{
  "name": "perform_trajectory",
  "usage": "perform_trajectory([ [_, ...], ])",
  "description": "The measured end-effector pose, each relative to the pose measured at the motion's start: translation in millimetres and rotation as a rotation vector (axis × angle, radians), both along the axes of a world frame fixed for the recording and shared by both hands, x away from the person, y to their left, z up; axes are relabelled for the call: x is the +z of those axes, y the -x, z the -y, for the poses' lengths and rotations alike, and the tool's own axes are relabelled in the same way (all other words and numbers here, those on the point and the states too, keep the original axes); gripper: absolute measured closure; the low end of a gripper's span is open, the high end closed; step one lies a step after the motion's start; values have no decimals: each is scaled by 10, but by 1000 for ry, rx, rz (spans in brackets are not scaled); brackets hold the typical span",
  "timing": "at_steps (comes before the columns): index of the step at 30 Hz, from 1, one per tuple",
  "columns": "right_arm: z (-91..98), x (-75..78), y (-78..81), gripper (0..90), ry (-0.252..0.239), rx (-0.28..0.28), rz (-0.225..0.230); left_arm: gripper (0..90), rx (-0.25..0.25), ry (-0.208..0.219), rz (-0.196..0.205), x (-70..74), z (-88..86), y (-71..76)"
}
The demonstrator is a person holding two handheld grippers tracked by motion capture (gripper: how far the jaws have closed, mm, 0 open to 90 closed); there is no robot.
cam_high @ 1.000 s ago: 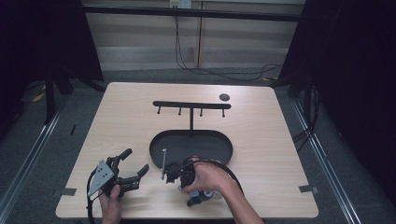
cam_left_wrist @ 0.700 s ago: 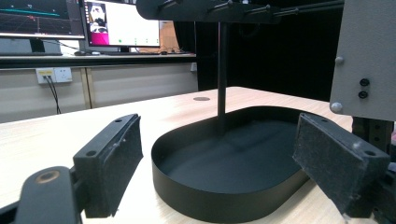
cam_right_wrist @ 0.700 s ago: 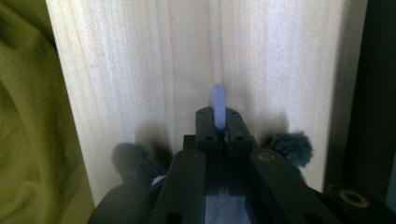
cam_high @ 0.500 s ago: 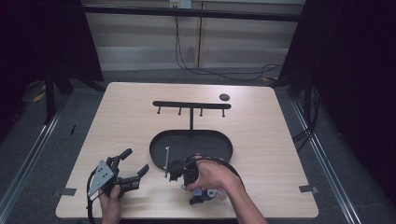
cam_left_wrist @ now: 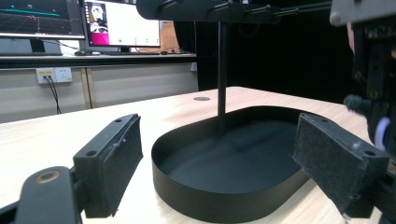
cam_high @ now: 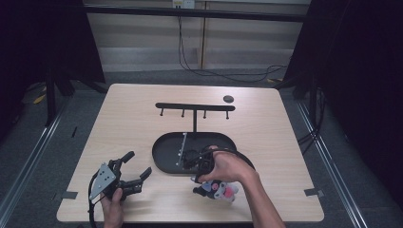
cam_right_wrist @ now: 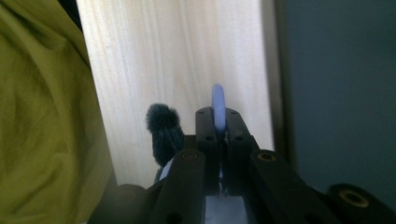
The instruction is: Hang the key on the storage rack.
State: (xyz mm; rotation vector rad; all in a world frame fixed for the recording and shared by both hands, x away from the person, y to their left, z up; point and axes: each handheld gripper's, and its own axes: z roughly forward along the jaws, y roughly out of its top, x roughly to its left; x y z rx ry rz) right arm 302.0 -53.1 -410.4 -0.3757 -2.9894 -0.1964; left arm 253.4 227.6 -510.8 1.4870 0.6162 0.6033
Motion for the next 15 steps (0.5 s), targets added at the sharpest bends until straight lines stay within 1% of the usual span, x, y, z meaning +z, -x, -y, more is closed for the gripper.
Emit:
perform_trajectory([
  [2,56,102,-23,872,-6,-7,12,153,0,0,0,0,0,0],
  [3,56,102,-23,872,-6,-7,12,153,0,0,0,0,0,0],
  [4,87,175,-28,872,-7,-15,18,153,0,0,0,0,0,0],
  [5,87,175,-28,872,-7,-15,18,153,0,0,0,0,0,0],
  [6,115,247,-28,872,-13,-27,28,153,0,0,0,0,0,0],
  [7,115,247,-28,872,-13,-27,28,153,0,0,0,0,0,0],
  [8,145,305,-36,872,-22,-25,43,153,0,0,0,0,0,0],
  [9,145,305,-36,872,-22,-25,43,153,0,0,0,0,0,0],
  [10,172,377,-43,872,-25,-32,50,153,0,-1,0,0,0,0],
  [11,172,377,-43,872,-25,-32,50,153,0,-1,0,0,0,0],
  [12,181,428,-48,872,-32,-44,55,153,0,-1,0,0,0,0],
  [13,184,441,-61,871,-32,-30,65,153,0,0,0,0,0,0],
  [14,179,463,-67,871,-23,-39,67,153,0,0,1,0,1,-1],
  [15,177,479,-81,872,-16,-36,71,153,-1,-1,0,0,0,0],
])
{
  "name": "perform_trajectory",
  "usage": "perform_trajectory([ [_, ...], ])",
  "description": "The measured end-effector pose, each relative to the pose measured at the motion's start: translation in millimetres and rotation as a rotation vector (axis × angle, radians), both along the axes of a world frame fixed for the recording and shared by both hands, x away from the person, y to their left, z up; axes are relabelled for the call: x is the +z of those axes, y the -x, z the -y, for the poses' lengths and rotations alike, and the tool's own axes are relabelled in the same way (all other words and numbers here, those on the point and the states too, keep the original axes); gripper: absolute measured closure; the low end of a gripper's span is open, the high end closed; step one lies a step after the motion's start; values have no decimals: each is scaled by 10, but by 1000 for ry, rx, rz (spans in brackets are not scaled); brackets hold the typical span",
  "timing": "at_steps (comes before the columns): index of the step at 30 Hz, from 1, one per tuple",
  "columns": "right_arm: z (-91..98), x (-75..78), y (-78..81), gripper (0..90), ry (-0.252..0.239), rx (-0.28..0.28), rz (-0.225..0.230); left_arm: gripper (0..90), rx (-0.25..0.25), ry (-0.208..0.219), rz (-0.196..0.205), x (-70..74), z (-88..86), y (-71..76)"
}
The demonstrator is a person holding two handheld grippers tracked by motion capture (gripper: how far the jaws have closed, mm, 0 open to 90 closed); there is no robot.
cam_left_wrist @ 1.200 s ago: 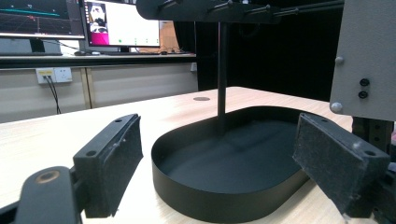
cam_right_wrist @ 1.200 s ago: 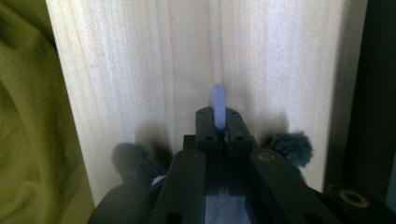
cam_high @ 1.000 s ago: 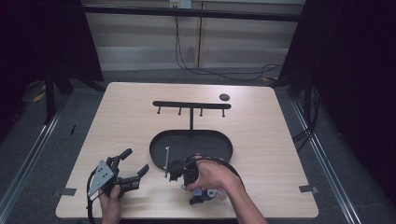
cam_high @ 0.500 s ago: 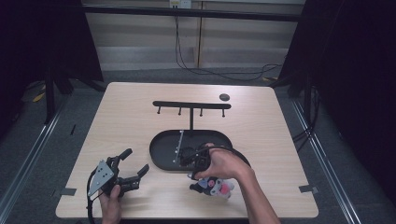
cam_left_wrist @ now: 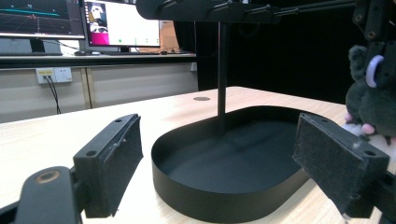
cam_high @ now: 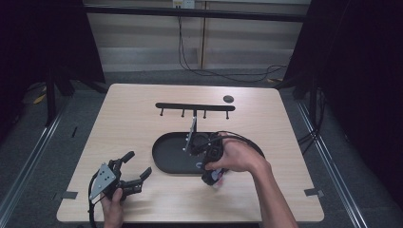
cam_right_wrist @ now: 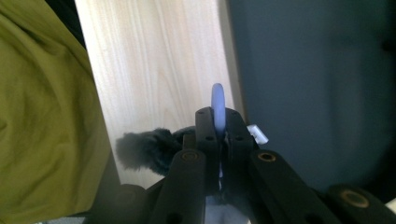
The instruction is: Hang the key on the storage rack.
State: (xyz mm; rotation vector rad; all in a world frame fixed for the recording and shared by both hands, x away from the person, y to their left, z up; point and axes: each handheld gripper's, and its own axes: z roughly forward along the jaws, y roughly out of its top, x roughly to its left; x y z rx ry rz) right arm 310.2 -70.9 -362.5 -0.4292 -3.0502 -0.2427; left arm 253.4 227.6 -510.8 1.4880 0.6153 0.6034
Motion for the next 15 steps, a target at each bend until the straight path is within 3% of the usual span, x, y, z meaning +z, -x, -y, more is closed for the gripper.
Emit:
perform_trajectory([
  [5,-12,80,-27,872,14,-2,2,153,0,0,0,0,0,0],
  [15,8,252,-171,871,-7,-12,26,153,1,1,1,0,1,0],
])
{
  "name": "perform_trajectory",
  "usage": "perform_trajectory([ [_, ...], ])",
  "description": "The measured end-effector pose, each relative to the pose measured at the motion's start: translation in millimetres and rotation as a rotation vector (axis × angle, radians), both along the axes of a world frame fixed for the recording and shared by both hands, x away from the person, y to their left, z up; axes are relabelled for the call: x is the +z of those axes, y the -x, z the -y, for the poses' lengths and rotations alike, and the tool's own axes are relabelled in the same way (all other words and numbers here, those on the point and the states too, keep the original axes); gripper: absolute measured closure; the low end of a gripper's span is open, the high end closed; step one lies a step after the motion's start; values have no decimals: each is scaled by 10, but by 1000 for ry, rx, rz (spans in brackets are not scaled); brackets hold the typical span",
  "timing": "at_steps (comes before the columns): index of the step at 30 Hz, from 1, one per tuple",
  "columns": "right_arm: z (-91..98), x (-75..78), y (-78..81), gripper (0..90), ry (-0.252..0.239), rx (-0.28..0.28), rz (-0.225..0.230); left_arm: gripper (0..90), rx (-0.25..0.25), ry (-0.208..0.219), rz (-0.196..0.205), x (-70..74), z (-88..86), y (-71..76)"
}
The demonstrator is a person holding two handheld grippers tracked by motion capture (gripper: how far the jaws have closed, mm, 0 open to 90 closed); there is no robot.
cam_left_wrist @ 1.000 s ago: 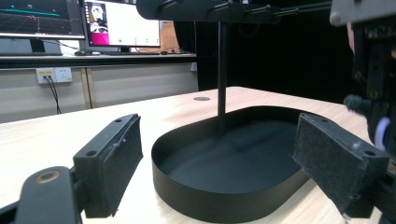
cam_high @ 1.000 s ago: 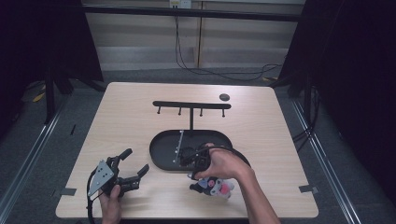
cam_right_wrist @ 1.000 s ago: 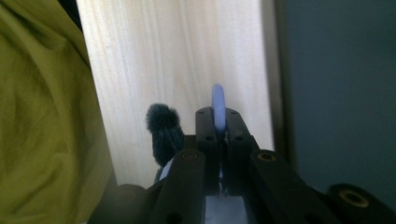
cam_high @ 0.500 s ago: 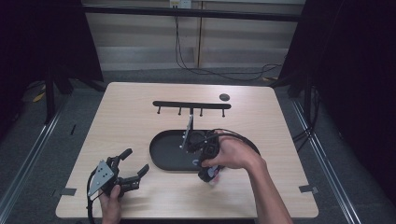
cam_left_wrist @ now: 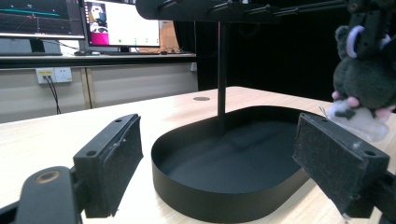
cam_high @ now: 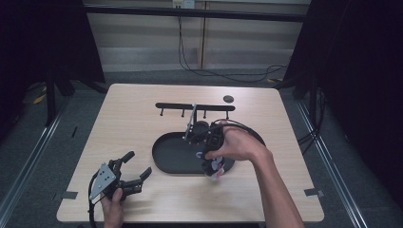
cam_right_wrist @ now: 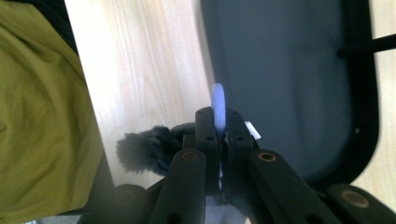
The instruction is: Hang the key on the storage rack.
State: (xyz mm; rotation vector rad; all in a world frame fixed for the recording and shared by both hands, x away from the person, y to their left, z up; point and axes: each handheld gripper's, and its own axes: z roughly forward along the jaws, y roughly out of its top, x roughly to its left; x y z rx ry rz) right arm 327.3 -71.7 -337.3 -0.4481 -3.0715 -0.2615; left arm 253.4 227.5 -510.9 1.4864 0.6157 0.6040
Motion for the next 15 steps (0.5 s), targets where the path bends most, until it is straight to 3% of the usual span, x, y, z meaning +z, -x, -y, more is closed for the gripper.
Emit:
perform_trajectory([
  [15,14,215,-222,872,-1,-13,13,149,9,7,-3,-1,4,1],
])
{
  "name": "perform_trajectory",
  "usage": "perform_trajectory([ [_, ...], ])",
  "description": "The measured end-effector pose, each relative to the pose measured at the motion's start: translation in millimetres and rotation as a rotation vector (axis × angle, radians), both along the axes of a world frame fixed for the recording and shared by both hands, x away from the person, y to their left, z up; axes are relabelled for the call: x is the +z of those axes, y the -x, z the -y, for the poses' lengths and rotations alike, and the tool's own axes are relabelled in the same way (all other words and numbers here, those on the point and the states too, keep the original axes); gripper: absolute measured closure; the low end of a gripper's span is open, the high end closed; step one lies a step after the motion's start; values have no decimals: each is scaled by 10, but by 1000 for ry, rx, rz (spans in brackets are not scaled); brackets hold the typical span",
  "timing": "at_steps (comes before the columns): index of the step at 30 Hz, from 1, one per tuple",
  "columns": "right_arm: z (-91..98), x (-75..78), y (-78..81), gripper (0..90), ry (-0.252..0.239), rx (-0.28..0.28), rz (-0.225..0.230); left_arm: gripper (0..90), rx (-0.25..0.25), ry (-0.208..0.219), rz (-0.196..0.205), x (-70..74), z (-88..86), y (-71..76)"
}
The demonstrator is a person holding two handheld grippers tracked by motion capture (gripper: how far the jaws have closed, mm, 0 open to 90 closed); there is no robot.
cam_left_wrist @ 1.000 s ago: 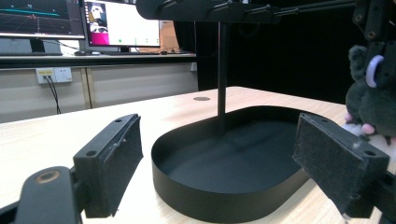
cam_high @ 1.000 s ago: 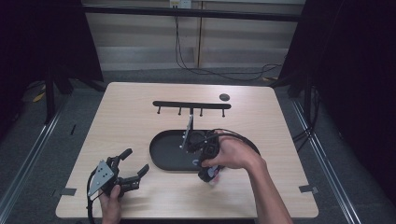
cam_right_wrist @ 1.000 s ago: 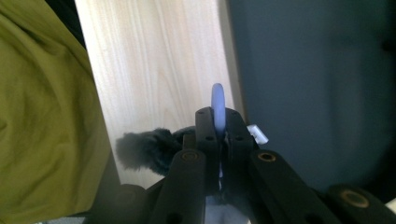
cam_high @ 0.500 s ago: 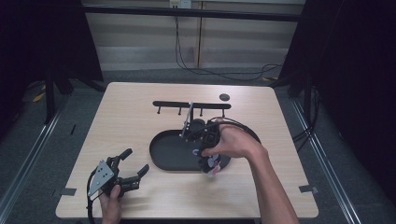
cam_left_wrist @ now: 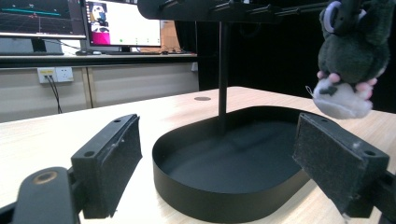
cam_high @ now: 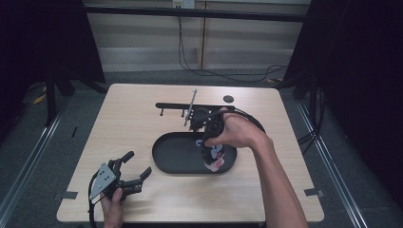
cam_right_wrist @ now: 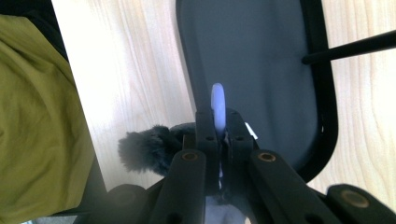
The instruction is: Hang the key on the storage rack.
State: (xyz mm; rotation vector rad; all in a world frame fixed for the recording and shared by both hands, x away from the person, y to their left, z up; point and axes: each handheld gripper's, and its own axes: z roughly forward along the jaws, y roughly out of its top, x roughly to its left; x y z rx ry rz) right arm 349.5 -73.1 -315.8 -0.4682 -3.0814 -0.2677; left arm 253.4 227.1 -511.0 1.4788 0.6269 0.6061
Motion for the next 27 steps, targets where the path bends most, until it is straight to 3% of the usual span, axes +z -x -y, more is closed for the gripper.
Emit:
perform_trajectory([
  [8,45,89,-210,871,1,-21,2,149,6,-1,-1,0,0,1],
  [23,119,122,-440,872,33,-78,12,149,25,-12,-2,3,2,-1],
  [27,152,152,-520,871,29,-86,-6,149,30,-13,-3,4,4,0],
])
